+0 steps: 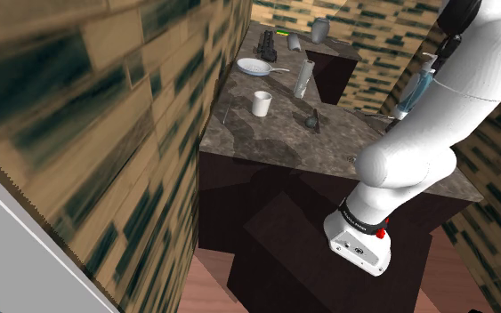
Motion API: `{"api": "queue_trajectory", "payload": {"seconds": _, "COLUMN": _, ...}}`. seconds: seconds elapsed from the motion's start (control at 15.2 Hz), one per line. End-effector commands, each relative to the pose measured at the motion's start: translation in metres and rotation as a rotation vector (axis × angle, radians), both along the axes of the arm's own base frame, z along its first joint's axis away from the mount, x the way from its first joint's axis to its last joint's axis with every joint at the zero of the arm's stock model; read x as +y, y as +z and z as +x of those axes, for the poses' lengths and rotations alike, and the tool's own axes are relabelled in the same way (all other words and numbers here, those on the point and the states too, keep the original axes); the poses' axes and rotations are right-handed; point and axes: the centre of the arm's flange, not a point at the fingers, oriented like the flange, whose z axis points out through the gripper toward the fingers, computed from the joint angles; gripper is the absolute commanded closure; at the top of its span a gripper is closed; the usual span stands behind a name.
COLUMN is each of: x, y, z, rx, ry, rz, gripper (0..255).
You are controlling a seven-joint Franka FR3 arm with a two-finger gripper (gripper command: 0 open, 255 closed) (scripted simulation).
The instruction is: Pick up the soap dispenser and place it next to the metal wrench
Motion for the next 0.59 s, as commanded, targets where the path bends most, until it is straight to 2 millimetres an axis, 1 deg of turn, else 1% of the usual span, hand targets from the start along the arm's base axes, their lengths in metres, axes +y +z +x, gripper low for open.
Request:
{"api": "queue_trajectory", "payload": {"seconds": 0.0, "x": 0.0, "y": -0.011, "z": -0.001, "rx": 0.0, "ry": 0.0, "rz": -0.001, "gripper": 255}}
{"api": "queue_trajectory", "payload": {"seconds": 0.53, "x": 0.0, "y": -0.053, "z": -0.001, "rx": 0.0, "ry": 0.0, "rz": -0.001, "gripper": 255}}
